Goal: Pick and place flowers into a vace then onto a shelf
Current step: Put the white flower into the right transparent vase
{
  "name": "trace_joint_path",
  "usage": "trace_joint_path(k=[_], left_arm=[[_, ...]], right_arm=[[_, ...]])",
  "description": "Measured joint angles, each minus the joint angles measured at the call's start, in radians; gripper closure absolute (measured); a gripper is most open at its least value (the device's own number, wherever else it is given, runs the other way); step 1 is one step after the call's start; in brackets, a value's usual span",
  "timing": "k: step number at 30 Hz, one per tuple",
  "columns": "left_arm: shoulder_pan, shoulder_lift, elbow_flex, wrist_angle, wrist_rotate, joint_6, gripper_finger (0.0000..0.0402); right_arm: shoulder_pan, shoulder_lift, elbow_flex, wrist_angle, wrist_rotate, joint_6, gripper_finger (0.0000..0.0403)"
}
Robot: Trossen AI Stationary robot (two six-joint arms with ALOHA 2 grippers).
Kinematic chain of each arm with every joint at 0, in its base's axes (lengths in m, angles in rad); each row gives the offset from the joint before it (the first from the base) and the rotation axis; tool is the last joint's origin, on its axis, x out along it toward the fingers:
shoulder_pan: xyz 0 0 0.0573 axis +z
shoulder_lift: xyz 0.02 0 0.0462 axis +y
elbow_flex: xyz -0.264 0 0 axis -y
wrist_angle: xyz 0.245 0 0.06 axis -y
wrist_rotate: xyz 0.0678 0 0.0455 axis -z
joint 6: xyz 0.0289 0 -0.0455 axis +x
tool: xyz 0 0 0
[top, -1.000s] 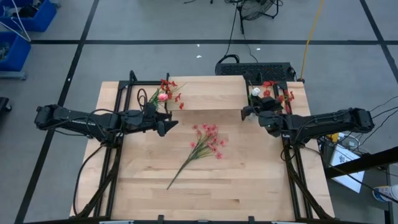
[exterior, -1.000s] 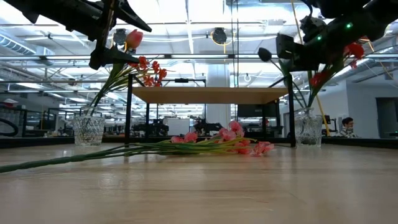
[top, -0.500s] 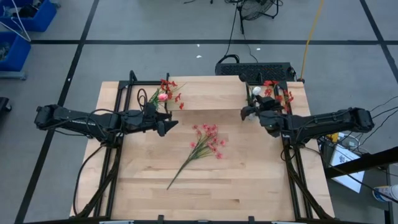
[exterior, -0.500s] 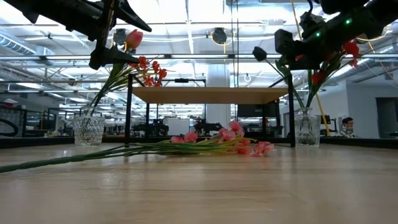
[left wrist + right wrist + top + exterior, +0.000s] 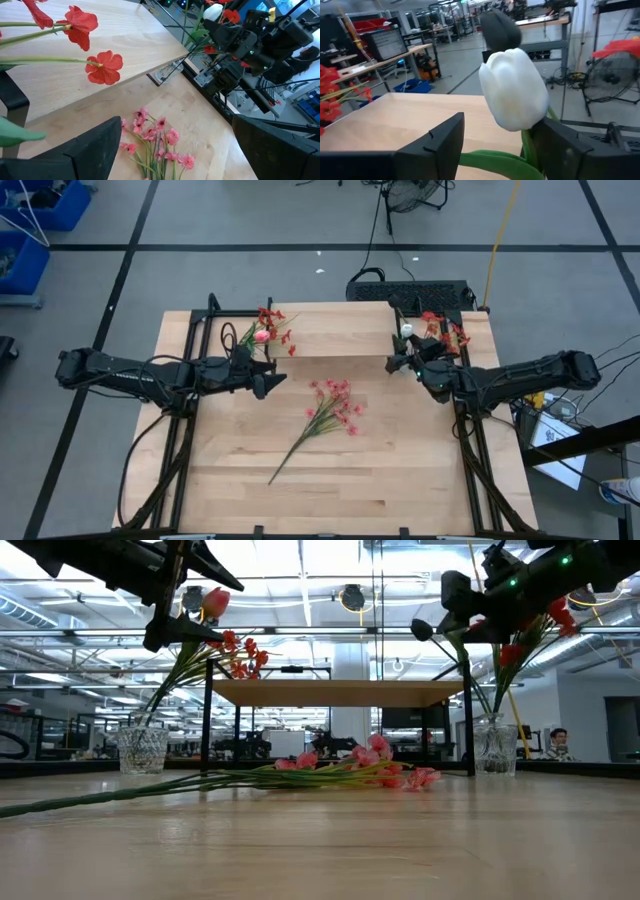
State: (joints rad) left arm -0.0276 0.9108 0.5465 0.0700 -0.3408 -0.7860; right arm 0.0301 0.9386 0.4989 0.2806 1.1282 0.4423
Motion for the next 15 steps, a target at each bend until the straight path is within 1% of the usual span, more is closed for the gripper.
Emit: trace_joint_path(k=[3,9,11,15], left_arm=[[0.0,0.0,0.0,0.0,0.0,0.0,0.0016],[0.0,0.0,0.0,0.0,0.003,0.0,0.0016],[0.0,0.0,0.0,0.0,0.002,0.0,0.0016],[0.001,0.0,0.0,0.0,0.0,0.002,0.0016]], right_arm=[[0.017,-0.006,0.0,0.008,0.045,-0.011,0.0193],[0.031,-0.021,0.0,0.076,0.149,-0.184,0.0194],[0.031,-0.021,0.0,0.079,0.157,-0.238,0.0195],[0.033,-0.021,0.0,0.083,0.152,-0.236,0.0195]])
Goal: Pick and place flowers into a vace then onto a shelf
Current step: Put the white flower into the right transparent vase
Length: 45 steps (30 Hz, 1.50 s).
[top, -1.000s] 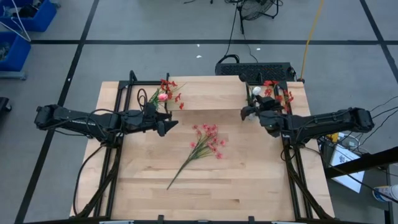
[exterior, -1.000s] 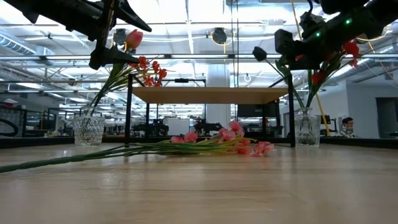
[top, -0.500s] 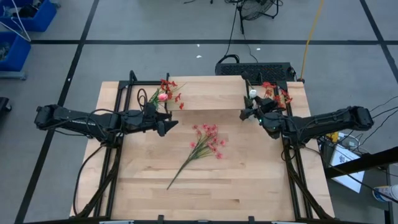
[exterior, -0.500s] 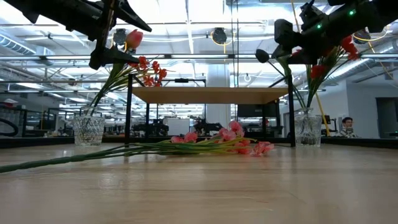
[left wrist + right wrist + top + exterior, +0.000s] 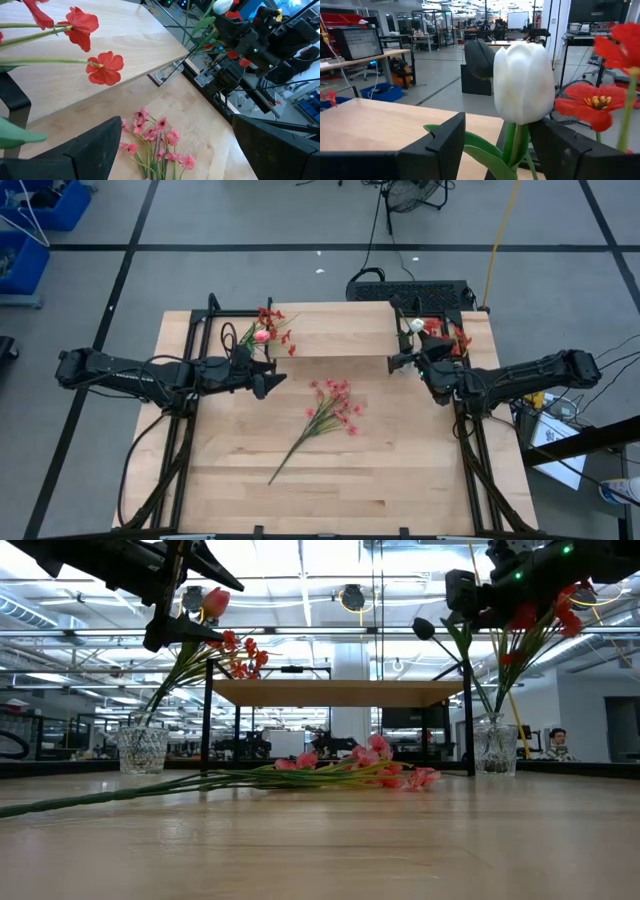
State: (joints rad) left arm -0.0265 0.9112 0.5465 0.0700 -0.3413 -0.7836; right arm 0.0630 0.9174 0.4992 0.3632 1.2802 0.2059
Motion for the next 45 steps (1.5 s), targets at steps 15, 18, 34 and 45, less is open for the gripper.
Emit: trace_joint_path(k=[15,18,34,45], left_arm=[[0.0,0.0,0.0,0.0,-0.008,0.003,0.0016],[0.0,0.0,0.0,0.0,-0.009,0.003,0.0016],[0.0,0.0,0.0,0.001,-0.008,-0.009,0.0016],[0.0,0.0,0.0,0.001,-0.001,-0.011,0.0016]], right_arm=[[0.044,-0.009,0.0,-0.249,-0.053,0.209,0.0196],[0.043,-0.031,0.0,-0.264,-0.105,0.262,0.0212],[0.076,-0.03,0.0,-0.327,-0.132,0.271,0.0326],[0.072,-0.048,0.0,-0.347,-0.161,0.385,0.0196]])
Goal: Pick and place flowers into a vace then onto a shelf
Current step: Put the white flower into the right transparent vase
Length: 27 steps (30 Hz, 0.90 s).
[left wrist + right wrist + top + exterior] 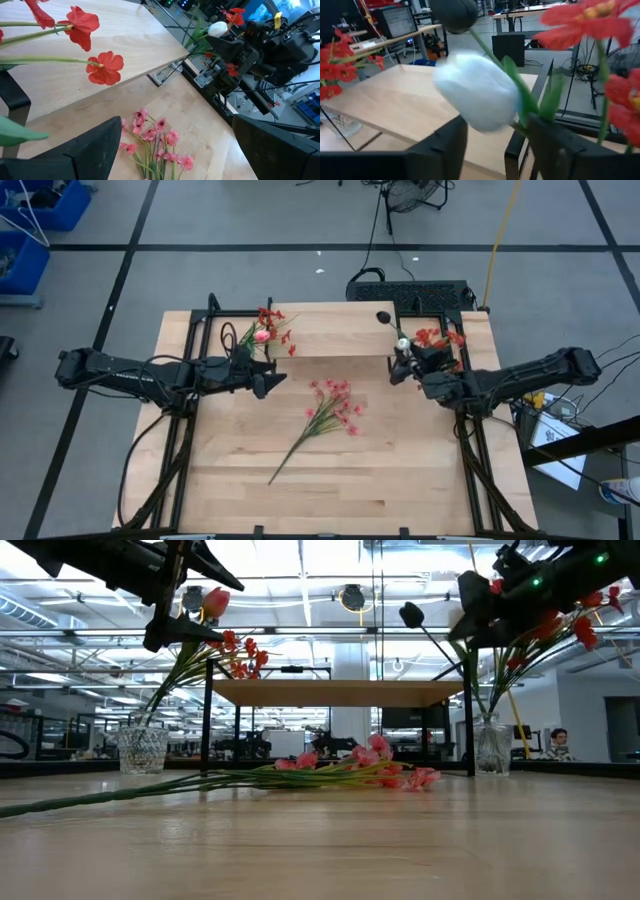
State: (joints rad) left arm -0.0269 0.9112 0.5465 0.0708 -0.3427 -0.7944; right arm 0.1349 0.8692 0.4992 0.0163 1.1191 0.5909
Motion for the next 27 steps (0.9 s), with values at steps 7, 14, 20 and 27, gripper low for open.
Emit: trace_joint_path(k=[7,14,20,27], left_arm=[[0.0,0.0,0.0,0.0,0.0,0.0,0.0016],[0.0,0.0,0.0,0.0,-0.005,0.006,0.0016],[0.0,0.0,0.0,0.0,-0.007,0.006,0.0016],[0.0,0.0,0.0,0.0,-0.008,0.006,0.0016]], right_arm=[[0.012,-0.063,0.0,0.021,-0.024,0.055,0.0154],[0.013,-0.108,0.0,-0.044,-0.078,0.033,0.0166],[0.013,-0.136,0.001,-0.114,-0.185,0.007,0.0169],[0.024,-0.163,0.0,-0.188,-0.289,0.091,0.0175]])
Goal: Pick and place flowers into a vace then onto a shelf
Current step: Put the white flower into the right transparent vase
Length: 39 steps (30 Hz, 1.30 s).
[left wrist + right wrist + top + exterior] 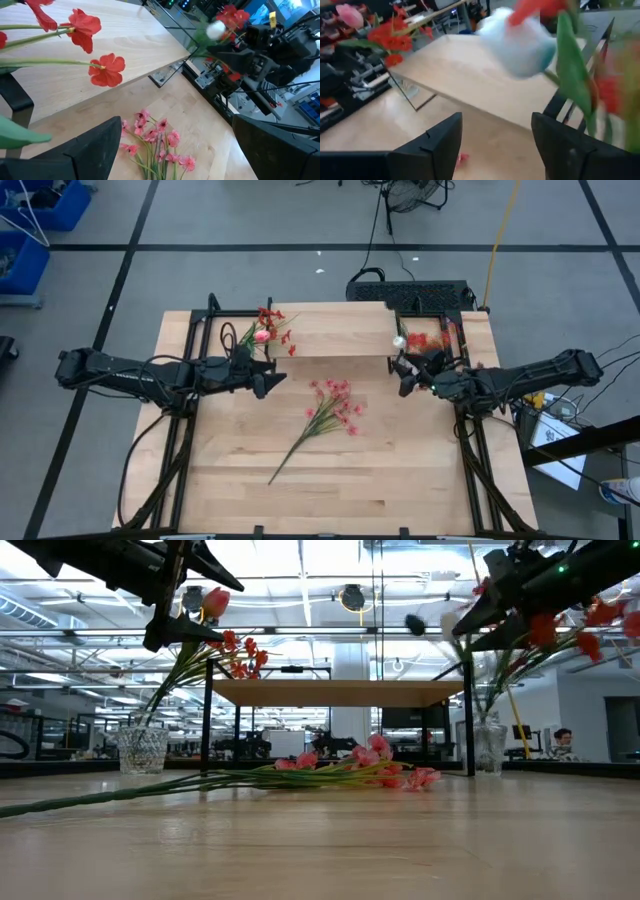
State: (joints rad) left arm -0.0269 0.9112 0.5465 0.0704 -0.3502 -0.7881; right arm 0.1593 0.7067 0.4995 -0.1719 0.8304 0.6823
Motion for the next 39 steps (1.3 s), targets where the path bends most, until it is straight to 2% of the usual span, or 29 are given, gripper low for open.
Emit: trace_joint_path(k=[2,6,8,14,19,24,26,32,39], left_arm=[[0.0,0.0,0.0,0.0,0.0,-0.001,0.0016],[0.0,0.0,0.0,0.0,0.009,-0.001,0.0016],[-0.002,0.0,0.0,0.007,0.009,-0.002,0.0016],[0.004,0.0,0.0,0.013,0.008,-0.001,0.0016],[0.004,0.0,0.0,0.012,0.012,-0.004,0.0016],[0.004,0.0,0.0,0.008,0.019,-0.006,0.0016],[0.004,0.0,0.0,0.008,0.026,-0.006,0.0016],[0.004,0.004,0.0,0.009,0.034,-0.004,0.0016],[0.004,0.039,0.0,0.008,0.009,-0.004,0.0016]], right_arm=[[-0.001,-0.006,0.0,0.014,-0.033,0.06,0.0178],[0.0,-0.009,0.0,0.031,-0.186,0.148,0.0186],[0.001,-0.008,0.0,0.031,-0.213,0.171,0.0191],[-0.001,-0.016,0.0,0.041,-0.097,0.128,0.0202],[0.0,-0.035,0.0,0.06,-0.092,0.101,0.0207],[-0.012,-0.045,0.0,0.081,0.073,0.003,0.0214],[-0.023,-0.058,0.0,0.1,0.081,0.0,0.0216],[-0.039,-0.052,0.0,0.064,0.008,0.02,0.0221],[-0.127,-0.058,0.0,0.066,0.067,-0.018,0.0221]])
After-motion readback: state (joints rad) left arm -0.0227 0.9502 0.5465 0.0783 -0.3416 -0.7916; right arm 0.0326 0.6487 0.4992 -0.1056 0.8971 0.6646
